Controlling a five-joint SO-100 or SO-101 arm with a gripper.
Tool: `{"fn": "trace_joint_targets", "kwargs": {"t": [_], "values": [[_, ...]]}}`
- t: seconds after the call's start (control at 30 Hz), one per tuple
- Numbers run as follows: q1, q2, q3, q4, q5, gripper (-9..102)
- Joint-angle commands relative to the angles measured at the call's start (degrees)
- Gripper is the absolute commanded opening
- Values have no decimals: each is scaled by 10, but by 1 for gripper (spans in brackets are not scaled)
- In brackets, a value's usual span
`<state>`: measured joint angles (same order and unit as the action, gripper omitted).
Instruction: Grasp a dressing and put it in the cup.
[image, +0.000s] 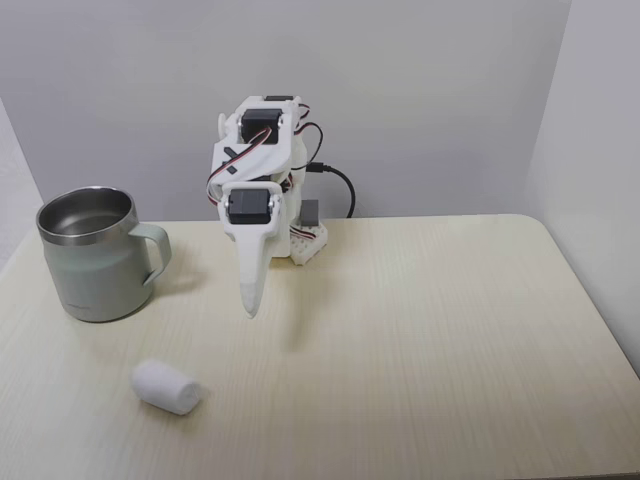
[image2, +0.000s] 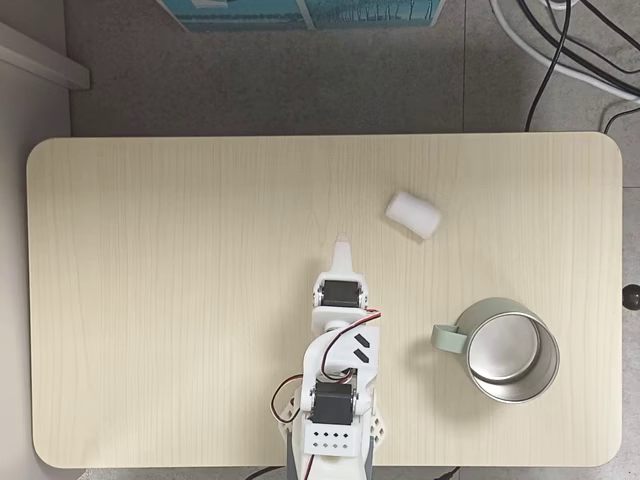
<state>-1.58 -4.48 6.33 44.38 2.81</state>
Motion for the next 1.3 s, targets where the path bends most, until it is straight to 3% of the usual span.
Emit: {"fn": "trace_joint_targets", "kwargs": {"t": [0.0, 0.77, 1.07, 1.27], "values": [[-9, -4, 2, 4, -18, 0], [-4, -4, 14, -1, -24, 0], [54, -5, 134, 28, -24, 0], [72, 83, 291, 105, 11, 2]]}}
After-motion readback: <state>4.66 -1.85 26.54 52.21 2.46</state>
